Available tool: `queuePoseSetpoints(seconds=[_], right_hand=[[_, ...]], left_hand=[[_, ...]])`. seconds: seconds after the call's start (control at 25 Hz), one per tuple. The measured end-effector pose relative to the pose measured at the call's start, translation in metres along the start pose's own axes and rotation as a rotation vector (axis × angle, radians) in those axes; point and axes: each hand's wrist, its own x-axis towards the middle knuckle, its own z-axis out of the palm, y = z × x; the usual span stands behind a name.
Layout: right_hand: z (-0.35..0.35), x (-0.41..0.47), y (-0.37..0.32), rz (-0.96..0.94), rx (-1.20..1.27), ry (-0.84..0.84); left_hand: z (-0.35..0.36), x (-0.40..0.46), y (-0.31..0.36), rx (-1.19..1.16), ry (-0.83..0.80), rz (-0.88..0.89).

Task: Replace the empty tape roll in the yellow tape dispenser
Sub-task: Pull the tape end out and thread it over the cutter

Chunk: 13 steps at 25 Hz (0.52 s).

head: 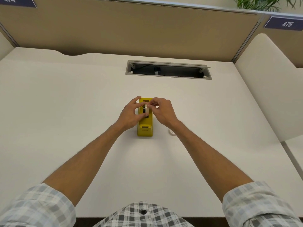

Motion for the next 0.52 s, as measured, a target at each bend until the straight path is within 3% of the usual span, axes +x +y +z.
queuePoseSetpoints(seconds=[0.24, 0.52], right_hand=[[-0.004, -0.003, -0.003, 0.028, 0.066, 0.013], [-0.006, -0.003, -0.012, -0.018, -0.156, -0.002]], left_hand=[[0.000, 0.001, -0.002, -0.003, -0.002, 0.001], [-0.001, -0.001, 0.000, 0.008, -0.004, 0.001]])
